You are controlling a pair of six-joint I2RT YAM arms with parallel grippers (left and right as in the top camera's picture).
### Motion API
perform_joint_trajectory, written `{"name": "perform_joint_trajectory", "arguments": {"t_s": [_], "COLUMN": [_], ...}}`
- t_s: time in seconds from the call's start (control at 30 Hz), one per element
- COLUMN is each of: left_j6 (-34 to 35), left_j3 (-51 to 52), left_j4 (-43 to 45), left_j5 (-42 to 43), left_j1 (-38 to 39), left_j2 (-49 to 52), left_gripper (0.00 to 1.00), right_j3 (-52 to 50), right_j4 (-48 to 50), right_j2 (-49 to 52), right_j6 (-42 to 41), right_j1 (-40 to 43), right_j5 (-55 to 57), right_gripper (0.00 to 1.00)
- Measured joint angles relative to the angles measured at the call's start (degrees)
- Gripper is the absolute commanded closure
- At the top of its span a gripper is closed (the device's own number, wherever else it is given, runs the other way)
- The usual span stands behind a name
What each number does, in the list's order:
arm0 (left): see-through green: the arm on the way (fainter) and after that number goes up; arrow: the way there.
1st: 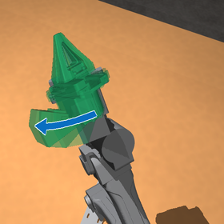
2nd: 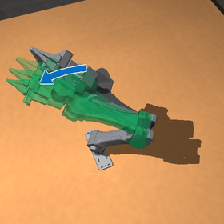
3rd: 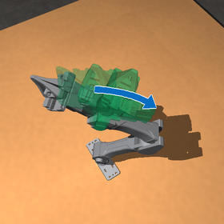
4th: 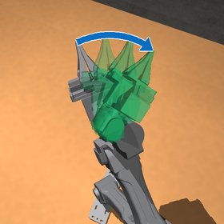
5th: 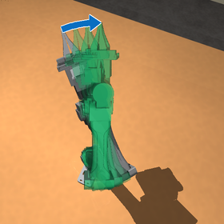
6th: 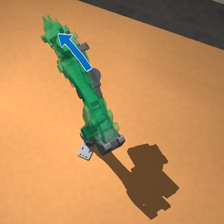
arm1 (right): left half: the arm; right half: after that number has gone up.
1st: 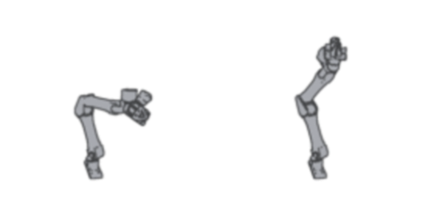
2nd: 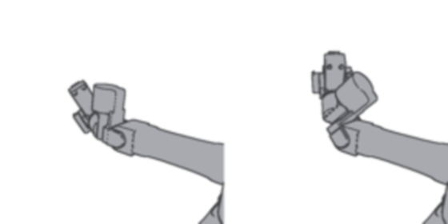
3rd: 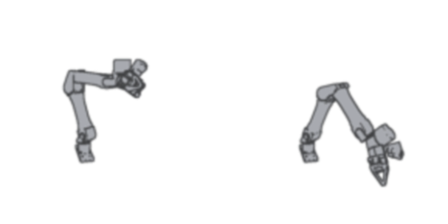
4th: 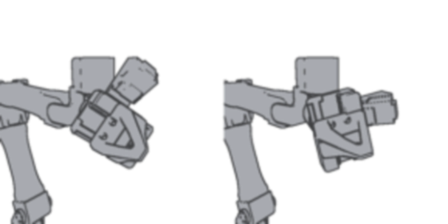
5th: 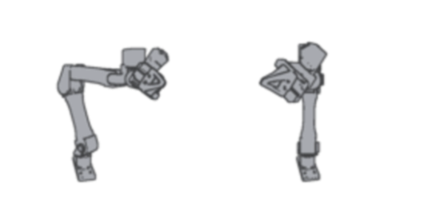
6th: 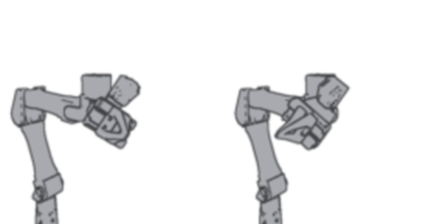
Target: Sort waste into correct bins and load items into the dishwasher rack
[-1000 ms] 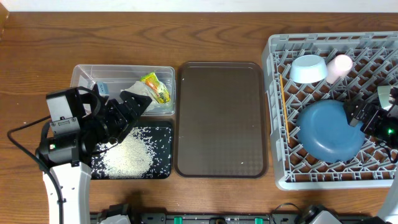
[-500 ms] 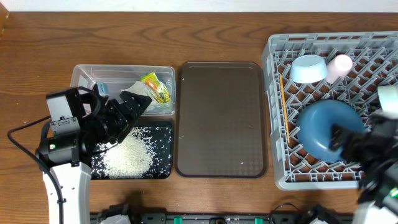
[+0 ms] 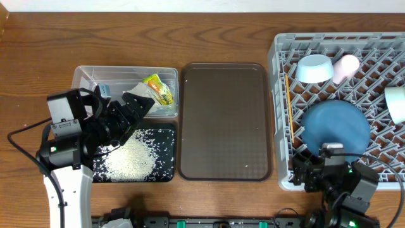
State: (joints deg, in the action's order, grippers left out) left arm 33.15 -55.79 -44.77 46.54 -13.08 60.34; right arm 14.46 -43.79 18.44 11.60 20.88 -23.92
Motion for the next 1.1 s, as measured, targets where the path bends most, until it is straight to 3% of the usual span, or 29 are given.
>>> {"name": "perform_joint_trajectory", "arguments": {"t_s": [0.43,0.47,0.5,0.57,0.63,0.67,0.7,0.73,0.87,1.0,1.1], "left_j6": [0.0,0.0,0.0,0.0,0.0,0.0,0.0,0.0,0.0,0.0,0.0], "left_j3": [0.0,0.0,0.0,0.0,0.0,0.0,0.0,0.0,0.0,0.0,0.0], "left_j4": [0.0,0.0,0.0,0.0,0.0,0.0,0.0,0.0,0.1,0.0,0.0], "left_j5": [0.0,0.0,0.0,0.0,0.0,0.0,0.0,0.0,0.0,0.0,0.0], "left_j1": [0.0,0.0,0.0,0.0,0.0,0.0,0.0,0.0,0.0,0.0,0.0], "left_j2": [0.0,0.0,0.0,0.0,0.0,0.0,0.0,0.0,0.0,0.0,0.0], "left_gripper": [0.06,0.06,0.06,0.06,0.06,0.06,0.06,0.06,0.06,0.06,0.06], "right_j3": [-4.1,-4.1,-4.1,-4.2,-4.5,-4.9,-4.9,-4.9,-5.2,-7.7,-10.9], "right_j4": [-0.7,-0.7,-0.7,0.3,2.7,6.2,9.7,14.1,32.5,57.1,69.1], "right_j2": [-6.6,-7.8,-8.6,-10.5,-12.3,-13.2,-13.9,-14.4,-15.3,-15.6,-15.9], "right_j6": [-0.2,-0.3,0.0,-0.2,-0.2,0.2,0.4,0.6,0.7,0.9,0.9], "right_j1": [-5.2,-6.2,-7.0,-8.3,-10.3,-11.4,-12.3,-13.4,-16.3,-18.7,-19.4], "right_j5": [6.2,7.0,7.7,10.9,10.9,10.8,10.6,10.6,10.3,10.1,10.0], "right_gripper": [0.04,0.3,0.36,0.33,0.23,0.22,0.14,0.01,0.01,0.01,0.01]}}
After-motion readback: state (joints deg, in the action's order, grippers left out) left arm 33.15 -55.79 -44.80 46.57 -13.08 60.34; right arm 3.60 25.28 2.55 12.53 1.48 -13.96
